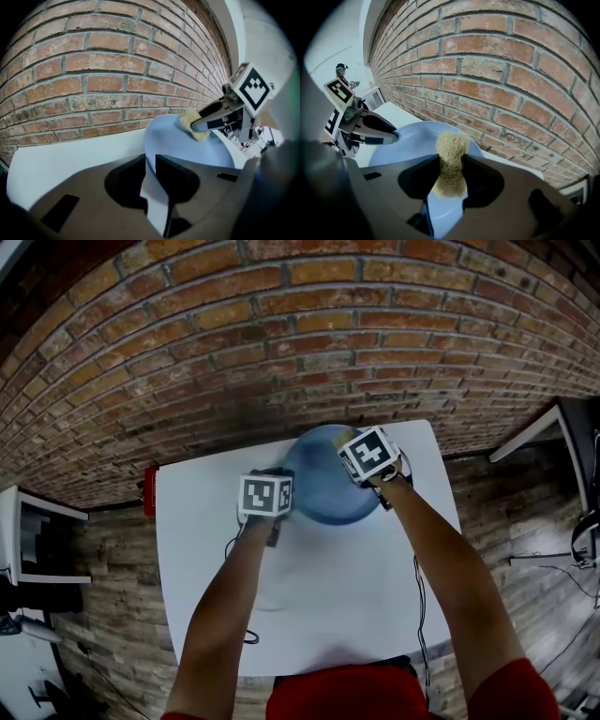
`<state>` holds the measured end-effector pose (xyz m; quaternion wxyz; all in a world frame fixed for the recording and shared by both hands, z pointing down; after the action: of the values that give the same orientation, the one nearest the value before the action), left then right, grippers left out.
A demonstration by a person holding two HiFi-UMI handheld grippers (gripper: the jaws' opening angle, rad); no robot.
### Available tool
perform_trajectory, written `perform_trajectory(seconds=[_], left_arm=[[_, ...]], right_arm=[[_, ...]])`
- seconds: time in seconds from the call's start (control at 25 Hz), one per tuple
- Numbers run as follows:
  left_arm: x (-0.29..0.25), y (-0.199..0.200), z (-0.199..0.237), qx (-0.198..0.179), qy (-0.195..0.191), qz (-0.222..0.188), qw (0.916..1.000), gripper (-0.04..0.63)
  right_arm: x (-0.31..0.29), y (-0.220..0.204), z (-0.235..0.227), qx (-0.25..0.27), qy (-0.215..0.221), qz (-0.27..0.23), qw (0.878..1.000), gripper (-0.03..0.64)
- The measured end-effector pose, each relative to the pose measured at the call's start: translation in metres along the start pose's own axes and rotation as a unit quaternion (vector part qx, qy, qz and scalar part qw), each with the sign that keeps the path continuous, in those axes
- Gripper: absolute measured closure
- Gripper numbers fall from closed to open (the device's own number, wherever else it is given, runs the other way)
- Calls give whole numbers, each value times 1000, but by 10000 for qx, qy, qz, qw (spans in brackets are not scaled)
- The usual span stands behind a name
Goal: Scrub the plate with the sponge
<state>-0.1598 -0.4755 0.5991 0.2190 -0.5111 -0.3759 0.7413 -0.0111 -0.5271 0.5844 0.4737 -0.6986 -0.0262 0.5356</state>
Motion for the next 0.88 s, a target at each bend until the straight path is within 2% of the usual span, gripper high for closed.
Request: perform_trajectory(seconds=[0.28, 0.44, 0.6, 0.88], left_arm=[[0, 0, -1, 78, 23, -39, 10000, 525], [1, 0, -1, 91, 20, -56, 9999, 526], [1, 0, -1, 69, 19, -57, 10000, 526], [2, -1, 1, 74, 39, -45, 10000, 526]], right_arm=[[-5, 22, 74, 142, 753, -295, 9966, 463], [-11, 20, 99, 164, 931, -228, 9953, 463], [-8, 13, 89, 158, 792, -160, 9966, 463], [10, -12, 30, 53, 213, 88, 9997, 463]])
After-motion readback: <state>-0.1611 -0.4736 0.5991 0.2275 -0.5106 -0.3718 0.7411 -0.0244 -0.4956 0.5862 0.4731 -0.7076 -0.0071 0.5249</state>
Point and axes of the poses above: the fingertips, and each gripper's own axes: x backward along the fingers, z to its left, y out of its top, the point moved 1 cm from there along x, backward along the fingers, and after that the axes turned 13 degrees about -z, right-handed, at the moved point
